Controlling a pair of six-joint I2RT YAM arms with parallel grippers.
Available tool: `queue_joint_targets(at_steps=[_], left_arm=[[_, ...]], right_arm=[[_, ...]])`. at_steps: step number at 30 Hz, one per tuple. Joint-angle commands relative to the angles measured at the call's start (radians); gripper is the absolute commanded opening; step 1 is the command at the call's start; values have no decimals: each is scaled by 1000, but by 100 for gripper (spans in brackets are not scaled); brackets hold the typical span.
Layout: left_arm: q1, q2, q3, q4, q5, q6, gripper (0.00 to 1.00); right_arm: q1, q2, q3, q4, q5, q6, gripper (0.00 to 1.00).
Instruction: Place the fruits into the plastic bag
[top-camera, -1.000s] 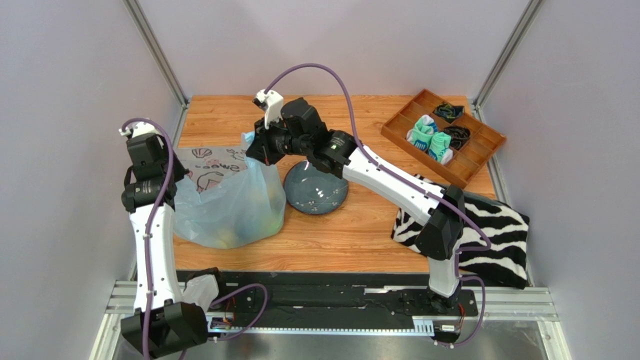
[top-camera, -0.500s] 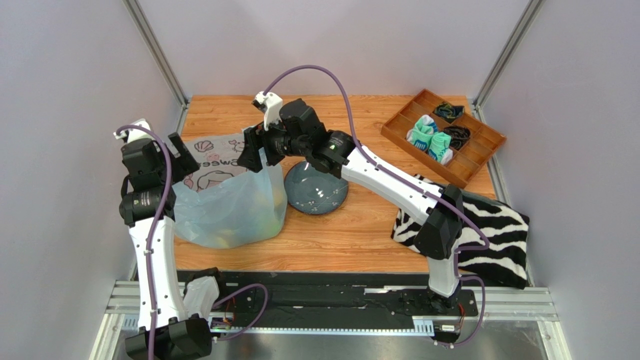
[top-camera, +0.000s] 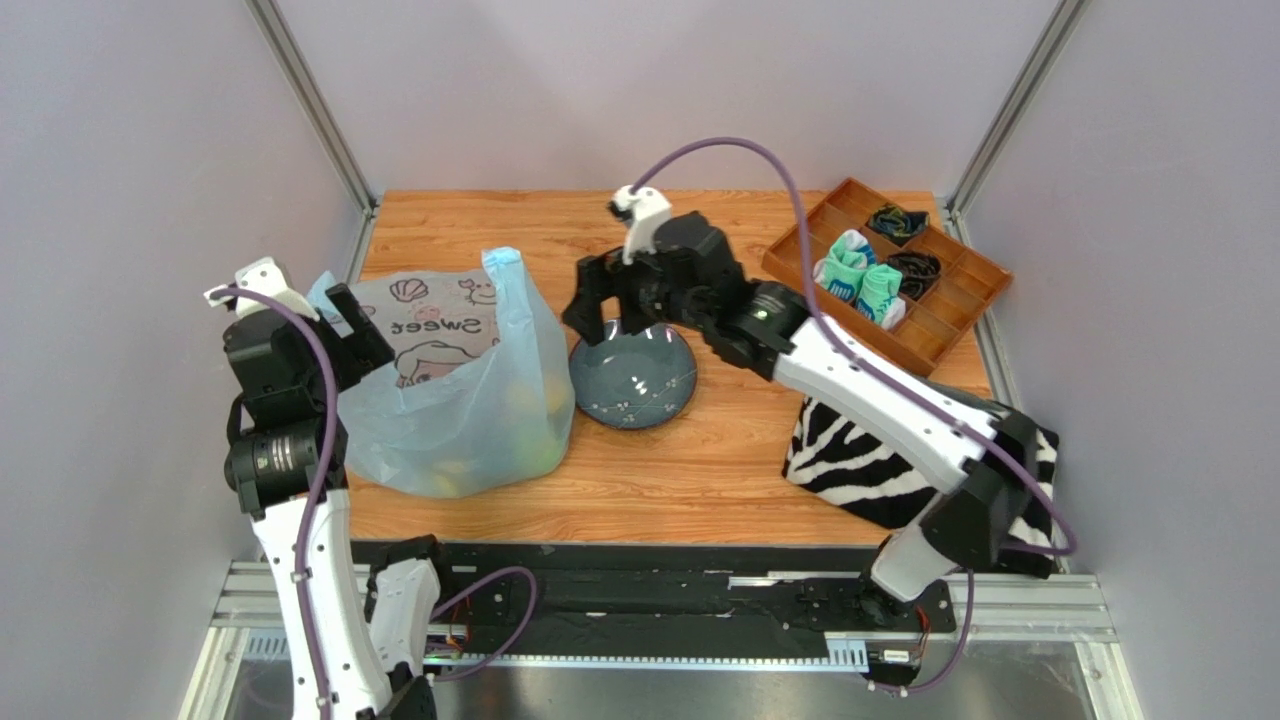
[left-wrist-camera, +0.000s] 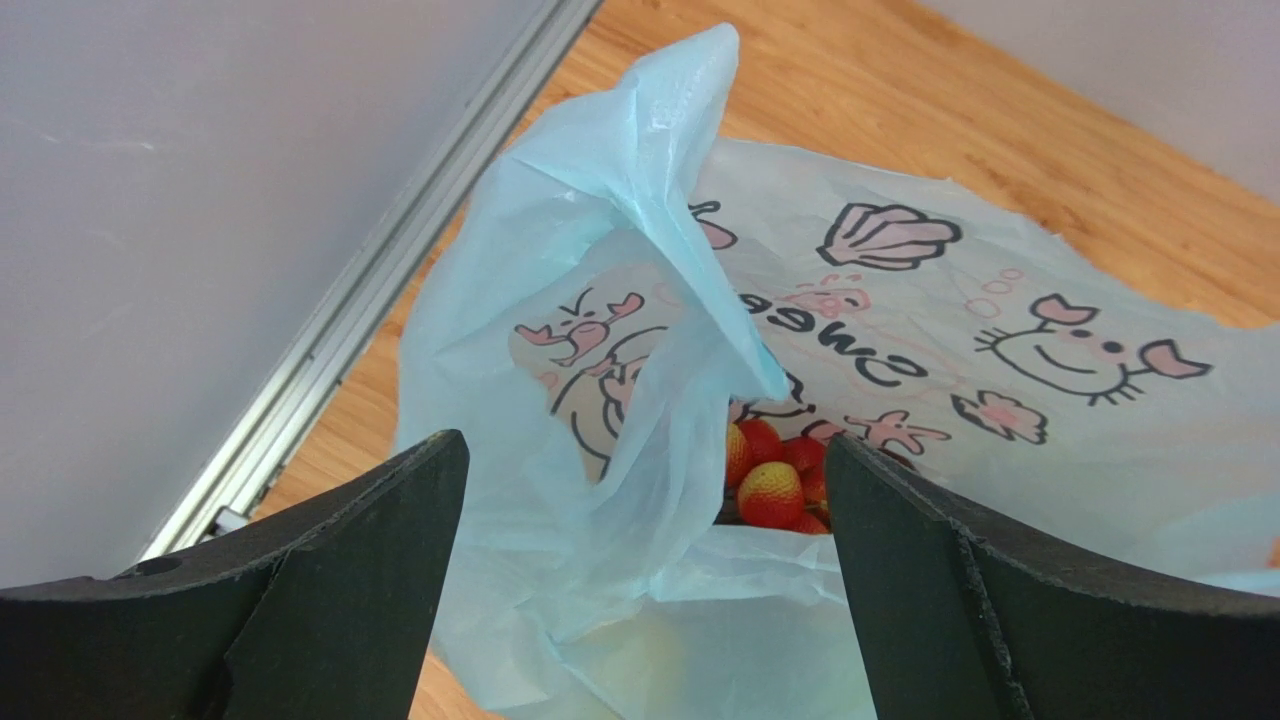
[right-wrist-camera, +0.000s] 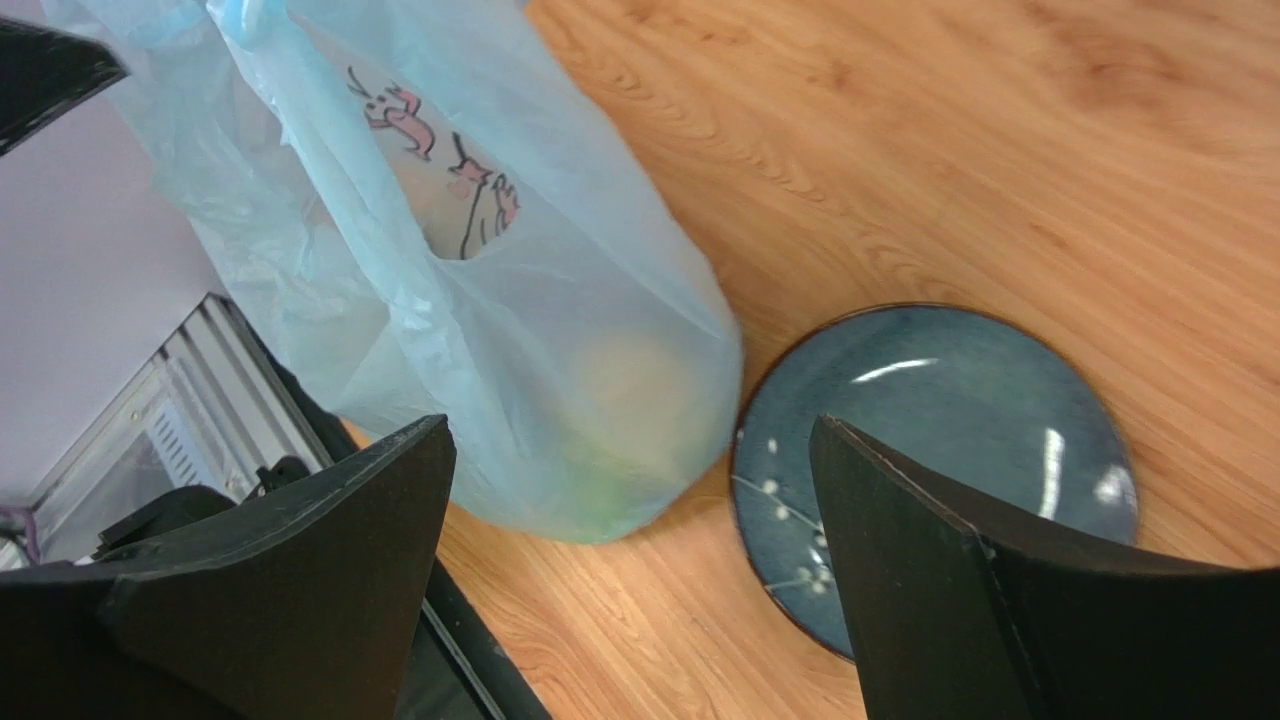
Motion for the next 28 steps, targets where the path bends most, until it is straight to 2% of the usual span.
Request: queue_joint_targets(at_steps=[1,4,7,8,11,13,20,28], left_arm=[[6,-86,69,-63,-40,14,97],[6,-166,65,-69,-8,45,97],[5,-255,59,-48,130,70,98],[3,-278,48,-25,218,71,98],[1,-387,13,29,347,50,98],[1,-400,11,30,369,41,98],[0,-418,0,27,401,42,98],[0,-421,-16,30,421,56,98]], right_arm=[[-25,-237,-120,64,105,-21,93],[-29,-409,-261,62,223,-30,93],[-31,-611,-445,81,375,-30,93],[-29,-658,-485,82,439,-29,93],[-29,-819,-620,82,536,-26,93],[-29,-918,-695,66,576,-21,93],[-31,-1104,-813,-11,731,-18,93],[-31,-1126,-818,-76,776,-12,93]])
